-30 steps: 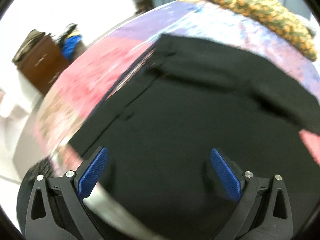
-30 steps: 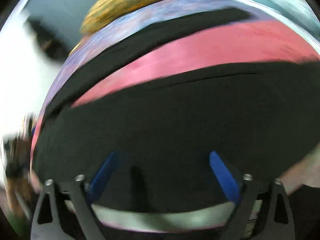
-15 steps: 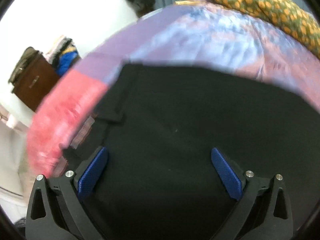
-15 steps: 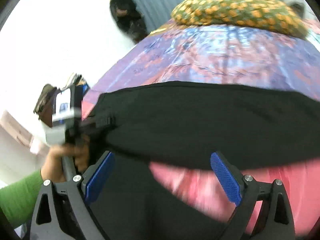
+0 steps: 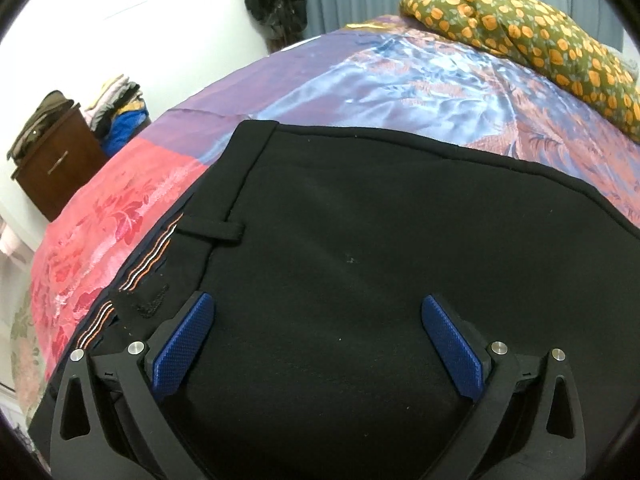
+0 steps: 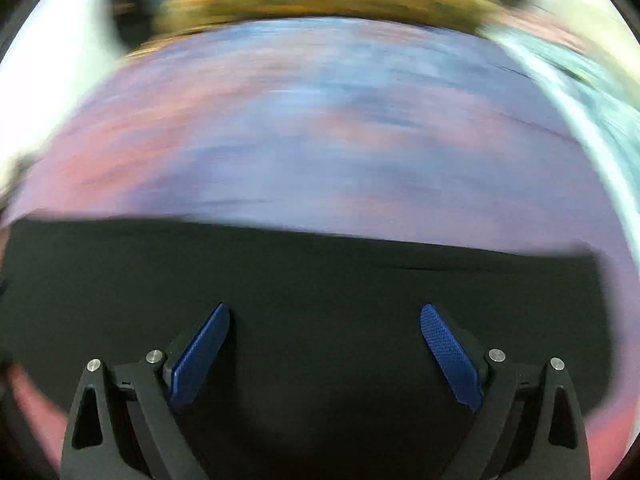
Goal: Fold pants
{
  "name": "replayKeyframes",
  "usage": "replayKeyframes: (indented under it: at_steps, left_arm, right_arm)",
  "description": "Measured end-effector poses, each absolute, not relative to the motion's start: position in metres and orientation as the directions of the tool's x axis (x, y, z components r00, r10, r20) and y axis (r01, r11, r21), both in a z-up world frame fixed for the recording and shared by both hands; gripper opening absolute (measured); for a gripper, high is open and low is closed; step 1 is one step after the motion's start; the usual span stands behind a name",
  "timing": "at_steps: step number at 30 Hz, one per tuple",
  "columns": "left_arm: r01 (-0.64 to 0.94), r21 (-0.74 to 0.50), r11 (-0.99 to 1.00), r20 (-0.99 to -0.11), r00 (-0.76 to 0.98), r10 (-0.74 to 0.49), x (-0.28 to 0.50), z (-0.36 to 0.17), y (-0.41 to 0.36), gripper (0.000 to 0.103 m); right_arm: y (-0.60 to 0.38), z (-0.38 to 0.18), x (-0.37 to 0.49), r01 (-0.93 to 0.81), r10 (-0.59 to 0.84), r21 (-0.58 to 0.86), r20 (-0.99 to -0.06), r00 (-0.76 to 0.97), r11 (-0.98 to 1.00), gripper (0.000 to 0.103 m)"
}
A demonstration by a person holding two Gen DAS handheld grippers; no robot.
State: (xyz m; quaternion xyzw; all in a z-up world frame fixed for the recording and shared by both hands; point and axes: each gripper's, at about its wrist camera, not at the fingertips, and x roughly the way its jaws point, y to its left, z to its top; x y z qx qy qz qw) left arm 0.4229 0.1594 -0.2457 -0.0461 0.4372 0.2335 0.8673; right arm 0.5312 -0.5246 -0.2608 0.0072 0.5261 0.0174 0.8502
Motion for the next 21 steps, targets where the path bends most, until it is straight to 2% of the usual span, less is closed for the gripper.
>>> replayKeyframes:
  at_steps: [3, 5, 7, 9, 11, 15, 16, 17, 18, 19, 20, 21]
  left_arm:
    - [-0.446, 0.125, 0.886, -0.778, 0.510, 0.367, 0.423, -0.246, 0.159, 0.103]
    - [-0.447, 0.128, 0.885, -0.776, 0.511, 0.370, 0.423, -0.246, 0.158, 0.103]
    - [-0.448, 0.131, 0.884, -0.774, 0.512, 0.374, 0.424, -0.247, 0.158, 0.103]
    - [-0.449, 0.134, 0.884, -0.773, 0.511, 0.377, 0.424, -0.247, 0.157, 0.103]
    - [-0.449, 0.134, 0.884, -0.773, 0.511, 0.376, 0.424, -0.247, 0.157, 0.103]
    - [-0.449, 0.137, 0.883, -0.772, 0.510, 0.379, 0.424, -0.247, 0.157, 0.102]
    - [-0.449, 0.138, 0.883, -0.771, 0.511, 0.380, 0.424, -0.247, 0.157, 0.102]
    - [-0.449, 0.138, 0.883, -0.772, 0.510, 0.380, 0.424, -0.247, 0.157, 0.102]
    - [-0.449, 0.140, 0.882, -0.771, 0.509, 0.381, 0.424, -0.247, 0.157, 0.102]
    - [-0.449, 0.141, 0.882, -0.772, 0.508, 0.382, 0.424, -0.247, 0.157, 0.102]
    - [-0.449, 0.144, 0.882, -0.771, 0.507, 0.385, 0.425, -0.248, 0.157, 0.102]
    - [-0.450, 0.148, 0.881, -0.771, 0.505, 0.387, 0.425, -0.248, 0.157, 0.102]
  right_arm:
    - [-0.634, -0.254, 0.527, 0.274, -0.247, -0.144, -0.886, 0.392, 0.951, 0.096]
    - [-0.699, -0.230, 0.513, 0.450, -0.334, -0.140, -0.859, 0.388, 0.882, 0.096]
    - [-0.720, -0.216, 0.510, 0.480, -0.313, -0.079, -0.847, 0.430, 0.874, 0.096]
    - [-0.723, -0.211, 0.517, 0.419, -0.189, 0.041, -0.851, 0.490, 0.907, 0.096]
    - [-0.714, -0.218, 0.526, 0.353, -0.099, 0.101, -0.857, 0.505, 0.930, 0.096]
    - [-0.689, -0.249, 0.546, 0.305, -0.058, 0.086, -0.899, 0.434, 0.948, 0.095]
    - [-0.686, -0.257, 0.549, 0.297, -0.043, 0.084, -0.917, 0.397, 0.951, 0.083]
    - [-0.681, -0.260, 0.551, 0.281, -0.049, 0.063, -0.925, 0.376, 0.958, 0.057]
    - [-0.678, -0.255, 0.552, 0.264, -0.067, 0.043, -0.917, 0.394, 0.964, 0.041]
    - [-0.675, -0.247, 0.550, 0.240, -0.064, 0.044, -0.904, 0.423, 0.970, 0.013]
    - [-0.673, -0.237, 0.546, 0.220, -0.073, 0.029, -0.895, 0.440, 0.975, 0.007]
    - [-0.668, -0.229, 0.535, 0.207, -0.068, 0.032, -0.888, 0.455, 0.978, 0.007]
